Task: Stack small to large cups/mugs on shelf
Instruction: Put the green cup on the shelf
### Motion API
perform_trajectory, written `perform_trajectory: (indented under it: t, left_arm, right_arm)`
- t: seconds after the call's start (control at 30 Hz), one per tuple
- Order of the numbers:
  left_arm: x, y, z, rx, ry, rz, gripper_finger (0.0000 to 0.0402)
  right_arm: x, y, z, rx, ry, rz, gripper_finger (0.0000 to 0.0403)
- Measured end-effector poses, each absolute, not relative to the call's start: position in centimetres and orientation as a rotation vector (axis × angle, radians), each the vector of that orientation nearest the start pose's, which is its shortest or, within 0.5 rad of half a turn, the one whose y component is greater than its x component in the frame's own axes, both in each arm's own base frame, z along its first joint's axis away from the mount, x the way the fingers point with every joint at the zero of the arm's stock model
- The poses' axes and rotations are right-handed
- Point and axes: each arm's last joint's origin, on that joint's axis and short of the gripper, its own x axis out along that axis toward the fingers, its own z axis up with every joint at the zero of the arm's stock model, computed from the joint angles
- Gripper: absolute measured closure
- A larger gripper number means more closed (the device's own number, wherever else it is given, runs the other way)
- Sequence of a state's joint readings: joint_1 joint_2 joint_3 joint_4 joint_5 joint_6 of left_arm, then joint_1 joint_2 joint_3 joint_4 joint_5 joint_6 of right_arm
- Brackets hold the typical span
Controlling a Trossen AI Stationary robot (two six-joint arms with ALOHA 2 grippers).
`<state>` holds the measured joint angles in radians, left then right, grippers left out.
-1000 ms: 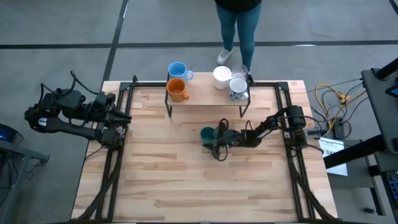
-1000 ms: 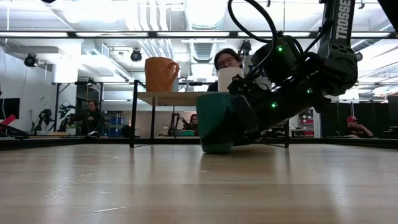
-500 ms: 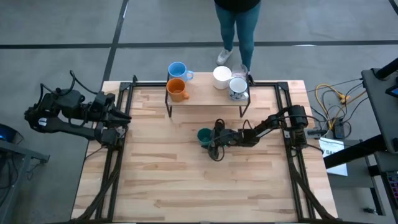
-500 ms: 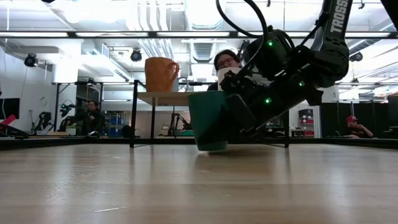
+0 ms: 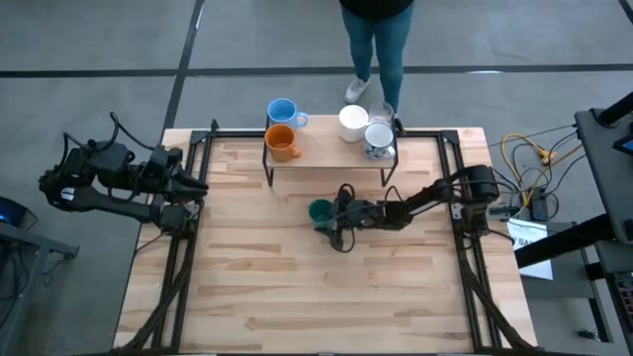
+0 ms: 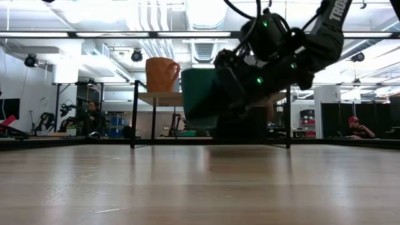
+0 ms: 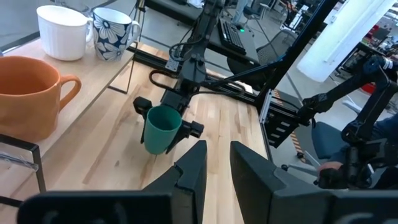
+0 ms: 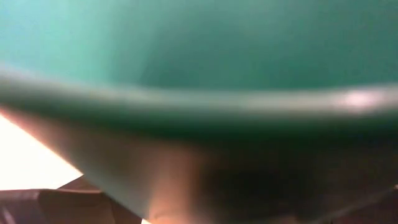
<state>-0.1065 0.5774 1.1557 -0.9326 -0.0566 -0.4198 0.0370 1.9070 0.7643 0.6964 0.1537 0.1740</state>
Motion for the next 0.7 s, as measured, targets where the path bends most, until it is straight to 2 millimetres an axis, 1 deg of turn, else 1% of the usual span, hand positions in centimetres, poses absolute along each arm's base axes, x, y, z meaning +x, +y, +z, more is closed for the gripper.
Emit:
perform_trajectory:
  t: [0.17, 0.4, 0.5, 0.7]
  left_arm:
    - [6.2, -0.5, 39.9, -0.378, 0.351, 0.023, 0.0345]
    - [6.3, -0.5, 39.9, -0.377, 0.353, 0.023, 0.0345]
    - [6.3, -0.5, 39.9, -0.374, 0.354, 0.023, 0.0345]
    - [6.1, -0.5, 39.9, -0.373, 0.349, 0.021, 0.0345]
  right_arm:
    - [35.4, 0.2, 13.3, 0.119, 0.450, -0.172, 0.0117]
    - [35.5, -1.0, 17.0, 0.093, 0.423, -0.195, 0.0117]
    - [35.5, -1.6, 18.2, 0.073, 0.437, -0.208, 0.0117]
    - [35.5, -1.8, 19.4, 0.039, 0.457, -0.207, 0.0117]
